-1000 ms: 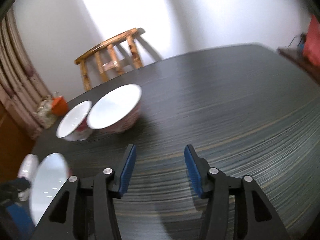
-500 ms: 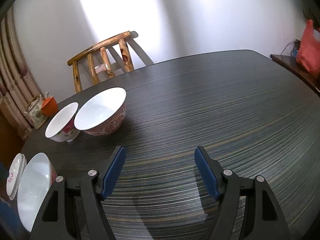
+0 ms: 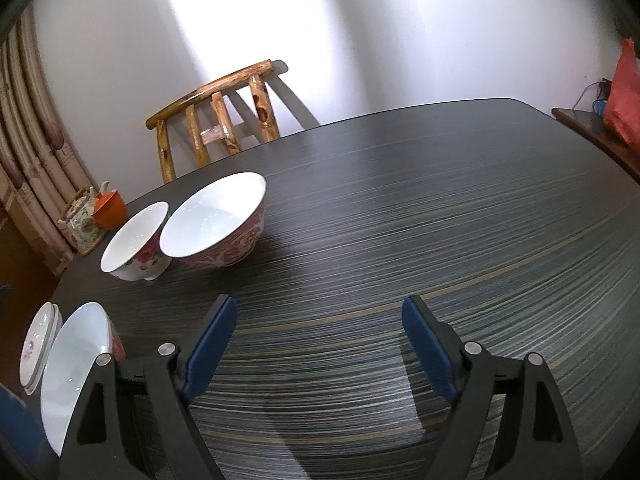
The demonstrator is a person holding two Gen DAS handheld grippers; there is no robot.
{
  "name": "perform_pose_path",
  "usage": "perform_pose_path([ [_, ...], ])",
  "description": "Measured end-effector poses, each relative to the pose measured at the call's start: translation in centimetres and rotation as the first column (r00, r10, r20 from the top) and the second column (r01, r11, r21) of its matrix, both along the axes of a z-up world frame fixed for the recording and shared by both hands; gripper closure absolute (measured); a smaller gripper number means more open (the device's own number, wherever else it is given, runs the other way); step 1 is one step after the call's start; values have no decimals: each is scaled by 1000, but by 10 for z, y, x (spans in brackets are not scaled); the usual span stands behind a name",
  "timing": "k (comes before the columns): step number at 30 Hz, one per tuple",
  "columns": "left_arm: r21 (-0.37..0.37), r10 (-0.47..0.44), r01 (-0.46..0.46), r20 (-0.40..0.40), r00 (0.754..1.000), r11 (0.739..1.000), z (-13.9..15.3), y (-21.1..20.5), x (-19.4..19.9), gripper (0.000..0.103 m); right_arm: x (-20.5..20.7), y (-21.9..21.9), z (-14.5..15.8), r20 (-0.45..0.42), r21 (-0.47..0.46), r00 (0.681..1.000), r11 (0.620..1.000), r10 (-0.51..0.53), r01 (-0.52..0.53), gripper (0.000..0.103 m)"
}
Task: Organize plates and bowls
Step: 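Move both tools to the plain white bowl, then grasp the plain white bowl's rim with both tools and lift it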
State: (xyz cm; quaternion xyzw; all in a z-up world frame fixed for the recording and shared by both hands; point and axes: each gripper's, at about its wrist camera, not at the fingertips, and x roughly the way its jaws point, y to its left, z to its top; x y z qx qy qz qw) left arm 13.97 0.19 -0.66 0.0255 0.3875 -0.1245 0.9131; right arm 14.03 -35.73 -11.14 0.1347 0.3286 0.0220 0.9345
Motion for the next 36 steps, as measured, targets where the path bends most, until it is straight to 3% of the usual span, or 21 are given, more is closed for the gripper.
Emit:
perform_pose_path([
  [2, 22, -19, 19, -19, 1000, 1000, -1, -3, 10, 40, 0, 1, 0, -1, 9, 1000, 1000, 19, -19, 23],
  [7, 64, -62, 66, -63, 996, 996, 0, -8, 37, 40, 7, 5, -4, -48, 42, 995, 995, 89, -87, 44],
  [11, 42, -80, 86, -124, 989, 995, -1, -7, 64, 40, 18, 8, 9, -114, 209, 973, 962, 200, -173, 49],
  [16, -13, -89, 88, -231, 969, 996, -13, -5, 99, 40, 37, 33, 55, -120, 443, 918, 848, 377, -290, 49],
  [19, -47, -96, 86, -269, 958, 995, -17, -3, 116, 40, 61, 49, 55, -155, 623, 884, 738, 440, -258, 49],
  [20, -54, -99, 87, -278, 955, 995, -18, -3, 123, 40, 68, 54, 52, -170, 650, 881, 722, 442, -237, 49],
  [22, -31, -88, 83, -281, 956, 996, -19, -4, 131, 40, 81, 63, 46, -208, 670, 877, 716, 434, -196, 49],
  [32, -106, -109, 74, -370, 923, 992, -40, 8, 167, 40, 117, 100, 27, -304, 672, 867, 734, 394, -98, 49],
  [36, -134, -124, 76, -404, 906, 988, -53, 7, 173, 40, 123, 102, 20, -337, 653, 867, 754, 368, -66, 58],
])
